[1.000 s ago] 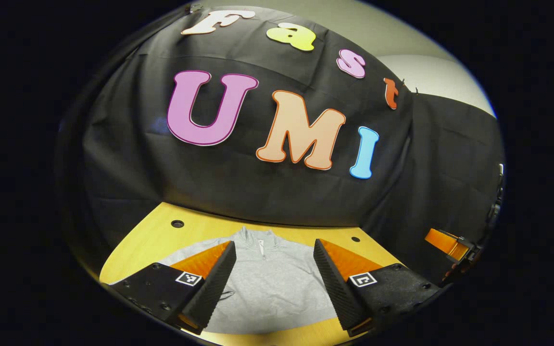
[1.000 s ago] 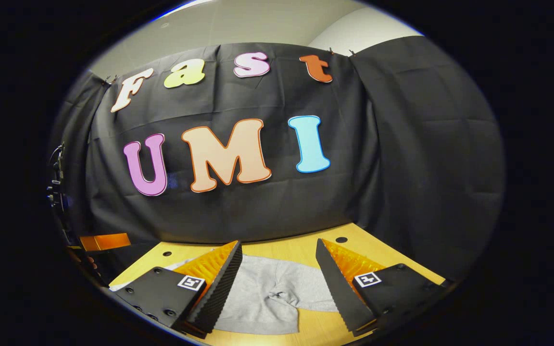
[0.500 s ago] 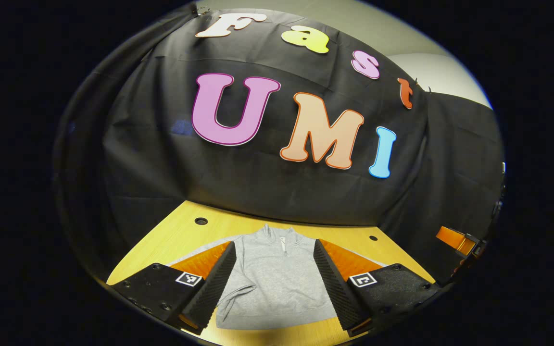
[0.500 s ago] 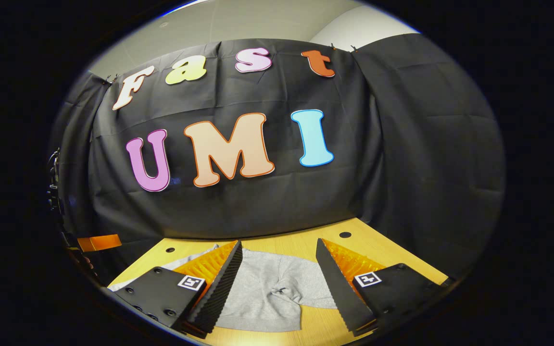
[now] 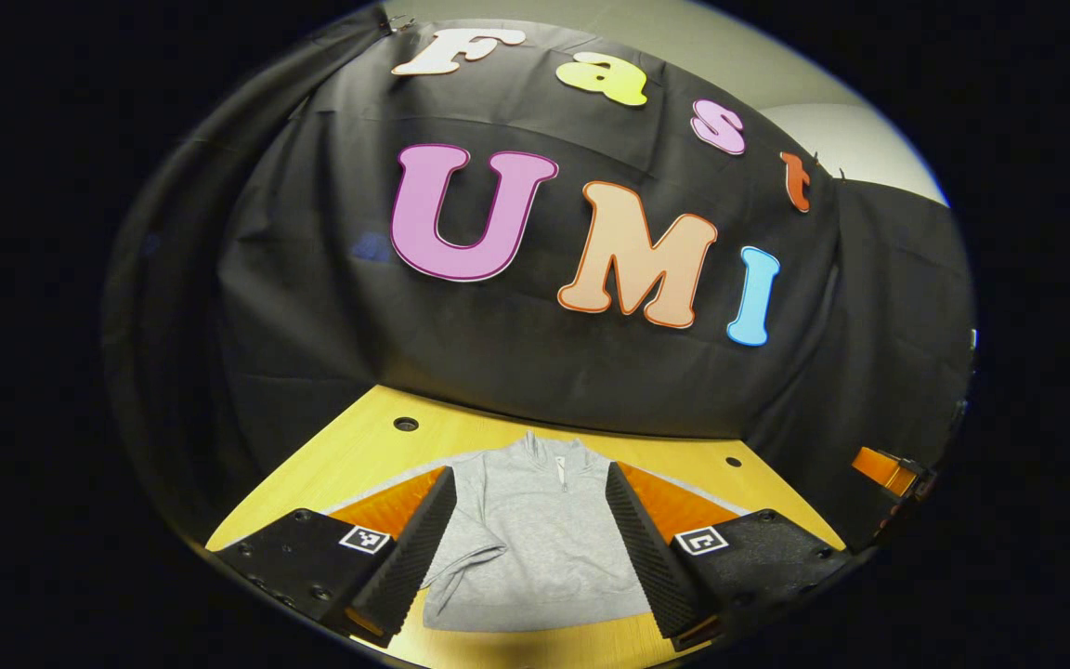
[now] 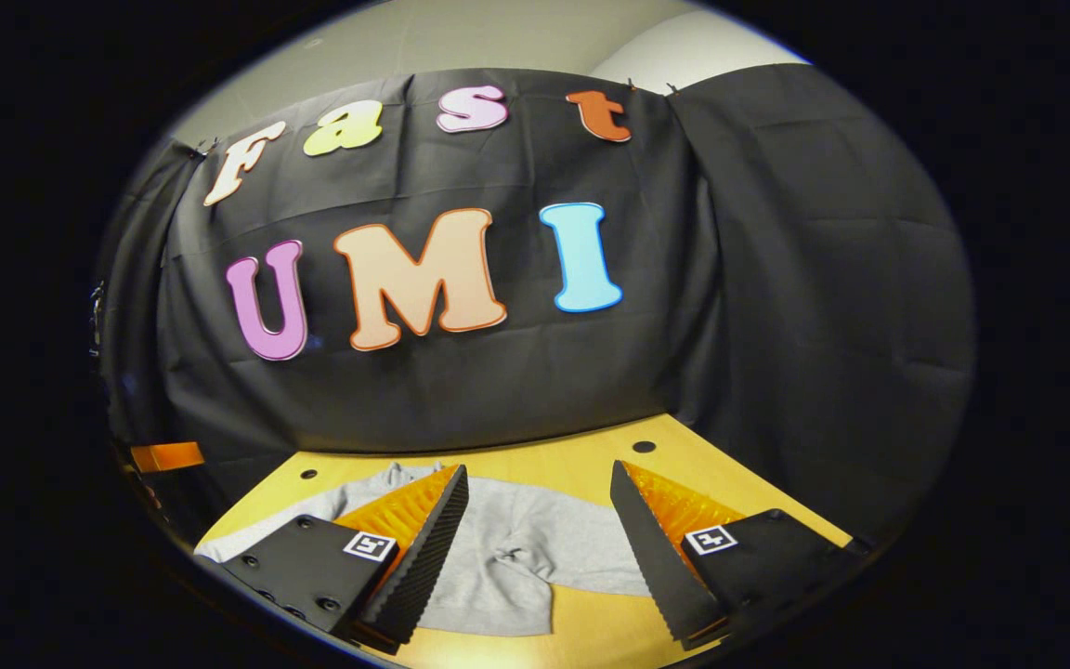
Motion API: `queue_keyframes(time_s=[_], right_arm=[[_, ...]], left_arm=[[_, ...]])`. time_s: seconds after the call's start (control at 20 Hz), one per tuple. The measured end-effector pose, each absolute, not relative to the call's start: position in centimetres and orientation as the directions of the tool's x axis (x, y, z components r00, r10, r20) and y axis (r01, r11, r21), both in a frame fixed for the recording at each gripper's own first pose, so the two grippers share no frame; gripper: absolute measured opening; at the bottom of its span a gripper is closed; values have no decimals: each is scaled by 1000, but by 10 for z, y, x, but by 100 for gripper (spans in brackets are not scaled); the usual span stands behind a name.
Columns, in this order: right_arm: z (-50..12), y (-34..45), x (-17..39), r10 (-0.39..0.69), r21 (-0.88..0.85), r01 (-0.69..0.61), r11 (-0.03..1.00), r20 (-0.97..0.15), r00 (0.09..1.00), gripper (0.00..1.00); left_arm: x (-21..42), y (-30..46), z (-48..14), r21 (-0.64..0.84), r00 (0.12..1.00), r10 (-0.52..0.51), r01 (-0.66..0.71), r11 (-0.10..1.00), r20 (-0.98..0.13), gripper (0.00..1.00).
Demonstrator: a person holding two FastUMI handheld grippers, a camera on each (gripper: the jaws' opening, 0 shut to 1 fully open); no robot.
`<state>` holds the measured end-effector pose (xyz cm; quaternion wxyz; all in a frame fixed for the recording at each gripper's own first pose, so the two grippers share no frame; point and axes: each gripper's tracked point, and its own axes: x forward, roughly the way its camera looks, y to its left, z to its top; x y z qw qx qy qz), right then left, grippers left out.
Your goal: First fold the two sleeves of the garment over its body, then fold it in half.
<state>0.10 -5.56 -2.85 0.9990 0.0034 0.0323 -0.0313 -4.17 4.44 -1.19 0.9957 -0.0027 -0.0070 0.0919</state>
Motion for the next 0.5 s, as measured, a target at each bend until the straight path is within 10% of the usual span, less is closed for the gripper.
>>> queue_keyframes(time_s=[0.5], right_arm=[[-78,-225,-21,-333,-16,334,942,-146,932,97]], left_arm=[[-46,68,-7,13,962,273,-273,962,24,95]])
